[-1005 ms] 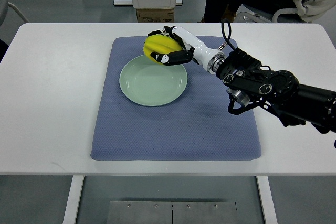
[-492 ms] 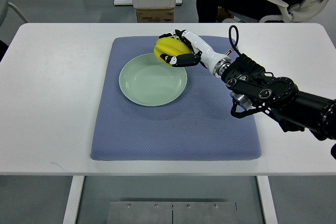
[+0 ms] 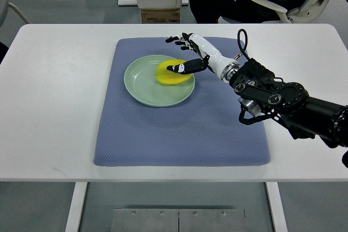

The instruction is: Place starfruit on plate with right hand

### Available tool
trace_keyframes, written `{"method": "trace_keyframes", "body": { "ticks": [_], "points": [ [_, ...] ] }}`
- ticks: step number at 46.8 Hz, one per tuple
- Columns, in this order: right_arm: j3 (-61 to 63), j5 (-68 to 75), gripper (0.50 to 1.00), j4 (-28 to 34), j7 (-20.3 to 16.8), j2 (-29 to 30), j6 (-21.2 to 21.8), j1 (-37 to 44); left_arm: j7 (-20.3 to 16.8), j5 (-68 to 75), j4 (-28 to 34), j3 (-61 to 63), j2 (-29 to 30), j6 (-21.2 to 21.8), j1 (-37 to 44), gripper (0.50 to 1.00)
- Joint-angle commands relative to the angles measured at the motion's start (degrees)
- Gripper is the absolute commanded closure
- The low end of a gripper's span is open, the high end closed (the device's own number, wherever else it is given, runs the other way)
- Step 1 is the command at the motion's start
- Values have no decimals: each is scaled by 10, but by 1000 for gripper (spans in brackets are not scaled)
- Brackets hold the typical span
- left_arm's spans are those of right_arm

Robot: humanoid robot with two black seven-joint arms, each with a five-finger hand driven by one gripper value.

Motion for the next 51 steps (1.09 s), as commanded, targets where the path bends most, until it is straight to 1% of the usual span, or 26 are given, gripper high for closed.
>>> {"method": "trace_keyframes", "body": {
  "ticks": [1, 7, 10, 15, 40, 45, 51],
  "points": [
    [0, 0, 590, 0, 0, 0, -1, 0, 0, 0, 0, 0, 0, 0, 0, 500],
    [0, 0, 557, -1, -1, 0, -1, -1, 0, 1, 0, 0, 0, 0, 0, 500],
    [3, 0, 513, -1, 0, 0, -1, 0, 0, 0, 0, 0, 0, 0, 0, 500],
    [20, 0, 502, -1, -1, 0, -1, 0, 0, 0, 0, 0, 0, 0, 0, 500],
    [188, 0, 500, -2, -5, 0, -1, -68, 0, 0, 0, 0, 0, 0, 0, 500],
    [194, 0, 500, -3, -4, 0, -1, -76, 0, 0, 0, 0, 0, 0, 0, 500],
    [194, -1, 500, -3, 1, -25, -1, -83, 0, 0, 0, 0, 0, 0, 0, 500]
  ]
}}
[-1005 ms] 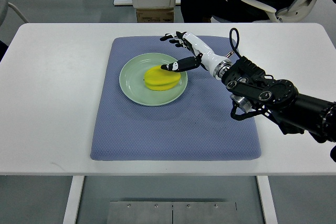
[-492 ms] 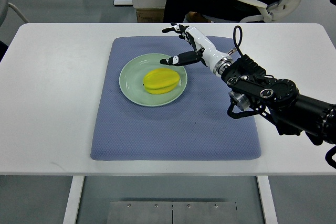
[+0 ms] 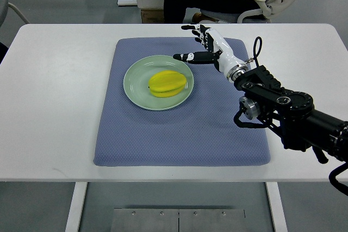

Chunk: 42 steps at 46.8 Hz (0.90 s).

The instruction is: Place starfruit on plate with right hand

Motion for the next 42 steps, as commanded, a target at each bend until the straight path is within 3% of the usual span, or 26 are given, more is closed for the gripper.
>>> {"method": "trace_keyframes", "body": {
  "ticks": [1, 10, 18, 28, 42],
  "points": [
    [-1, -1, 500, 0, 3, -8, -1, -2, 0, 0, 0, 0, 0, 0, 0, 500],
    [25, 1, 500, -13, -2, -30, 2, -19, -1, 0, 0, 0, 0, 0, 0, 500],
    [119, 10, 500, -24, -7, -31, 13, -60, 0, 0, 0, 0, 0, 0, 0, 500],
    [203, 69, 500, -60, -42, -31, 95, -83, 0, 0, 0, 0, 0, 0, 0, 500],
    [242, 126, 500, -109, -51, -32, 121, -84, 0, 0, 0, 0, 0, 0, 0, 500]
  ]
}}
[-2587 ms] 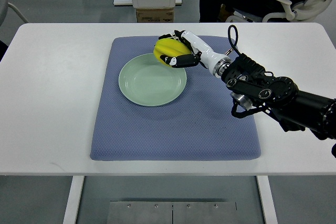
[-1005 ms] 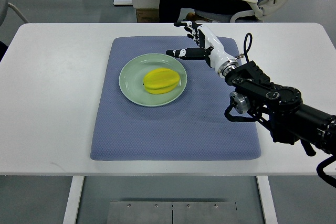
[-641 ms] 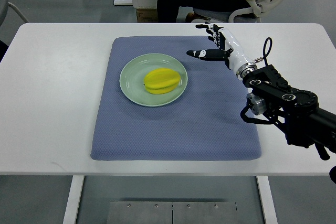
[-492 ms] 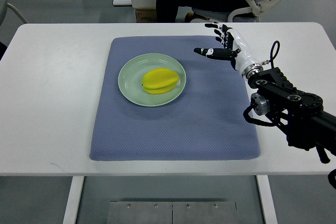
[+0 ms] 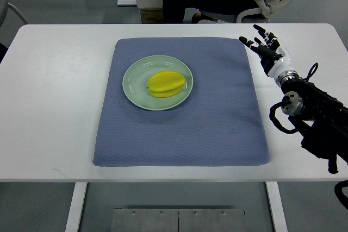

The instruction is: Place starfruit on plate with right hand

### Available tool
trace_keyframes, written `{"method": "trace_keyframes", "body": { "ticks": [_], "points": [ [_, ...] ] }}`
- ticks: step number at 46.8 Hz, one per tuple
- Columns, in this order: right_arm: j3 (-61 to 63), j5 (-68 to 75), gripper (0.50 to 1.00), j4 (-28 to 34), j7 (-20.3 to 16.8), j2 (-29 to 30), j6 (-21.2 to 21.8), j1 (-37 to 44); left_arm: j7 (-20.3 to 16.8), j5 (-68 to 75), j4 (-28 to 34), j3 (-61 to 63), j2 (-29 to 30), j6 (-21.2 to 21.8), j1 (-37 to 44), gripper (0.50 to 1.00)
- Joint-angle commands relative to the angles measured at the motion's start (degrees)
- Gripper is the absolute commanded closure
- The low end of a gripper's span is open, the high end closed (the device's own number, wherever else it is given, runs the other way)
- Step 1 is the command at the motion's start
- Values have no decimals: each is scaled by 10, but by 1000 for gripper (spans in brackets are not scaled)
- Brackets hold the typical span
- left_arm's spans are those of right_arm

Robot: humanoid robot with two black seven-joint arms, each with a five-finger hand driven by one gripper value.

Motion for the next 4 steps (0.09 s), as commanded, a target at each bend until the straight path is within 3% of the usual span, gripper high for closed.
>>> {"method": "trace_keyframes", "body": {
  "ticks": [1, 4],
  "points": [
    [1, 1, 500, -1, 0, -1, 0, -2, 0, 0, 0, 0, 0, 0, 0, 500],
    [1, 1, 500, -1, 1, -1, 0, -5, 0, 0, 0, 0, 0, 0, 0, 500]
  ]
}}
